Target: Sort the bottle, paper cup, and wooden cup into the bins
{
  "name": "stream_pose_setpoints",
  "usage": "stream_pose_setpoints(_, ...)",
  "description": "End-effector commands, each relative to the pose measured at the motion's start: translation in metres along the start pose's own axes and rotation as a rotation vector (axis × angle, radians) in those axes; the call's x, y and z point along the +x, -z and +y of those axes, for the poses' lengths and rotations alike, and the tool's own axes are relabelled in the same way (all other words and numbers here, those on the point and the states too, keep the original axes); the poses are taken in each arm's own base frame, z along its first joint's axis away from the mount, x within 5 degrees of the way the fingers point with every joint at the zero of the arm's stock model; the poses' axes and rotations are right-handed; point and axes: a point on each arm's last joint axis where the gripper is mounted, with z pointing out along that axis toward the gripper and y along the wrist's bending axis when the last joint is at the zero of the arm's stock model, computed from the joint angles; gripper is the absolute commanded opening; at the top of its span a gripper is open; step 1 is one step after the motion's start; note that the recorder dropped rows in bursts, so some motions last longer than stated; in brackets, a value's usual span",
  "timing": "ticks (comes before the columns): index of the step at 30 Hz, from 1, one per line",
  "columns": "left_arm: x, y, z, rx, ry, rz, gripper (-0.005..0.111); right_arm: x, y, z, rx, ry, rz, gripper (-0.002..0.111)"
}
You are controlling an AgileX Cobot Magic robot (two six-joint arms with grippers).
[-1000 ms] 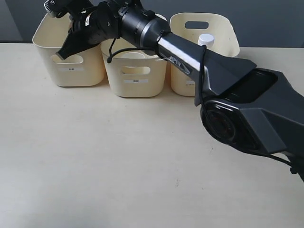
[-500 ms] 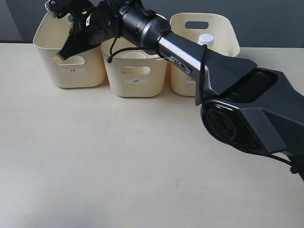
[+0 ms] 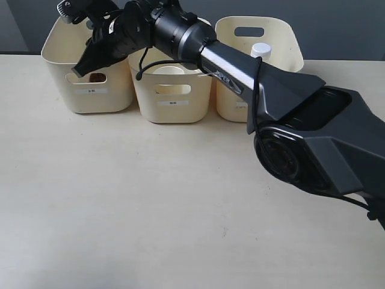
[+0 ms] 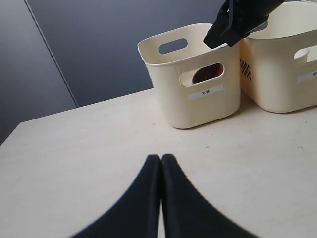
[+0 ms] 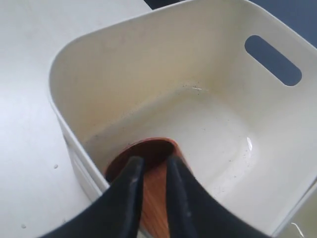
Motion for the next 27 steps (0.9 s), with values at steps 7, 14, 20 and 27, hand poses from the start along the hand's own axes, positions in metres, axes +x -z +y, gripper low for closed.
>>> stream_pose_setpoints(7, 0.000, 0.000, 0.000, -0.005, 0.000, -0.009, 0.000, -0.004, 0.002, -0.004, 0.009, -0.015, -0.036, 0.029)
stream_pose_setpoints(14, 0.000, 0.000, 0.000, -0.005, 0.000, -0.009, 0.000, -0.018, 0.016, -0.004, 0.008, -0.012, -0.056, 0.029)
stream_pose_setpoints(20, 0.000, 0.000, 0.000, -0.005, 0.000, -0.009, 0.000, -0.040, 0.043, 0.001, -0.015, 0.004, -0.049, 0.029)
stream_pose_setpoints(27, 0.000, 0.000, 0.000, -0.005, 0.000, -0.009, 0.000, -0.064, 0.086, 0.017, -0.068, 0.048, 0.019, 0.018)
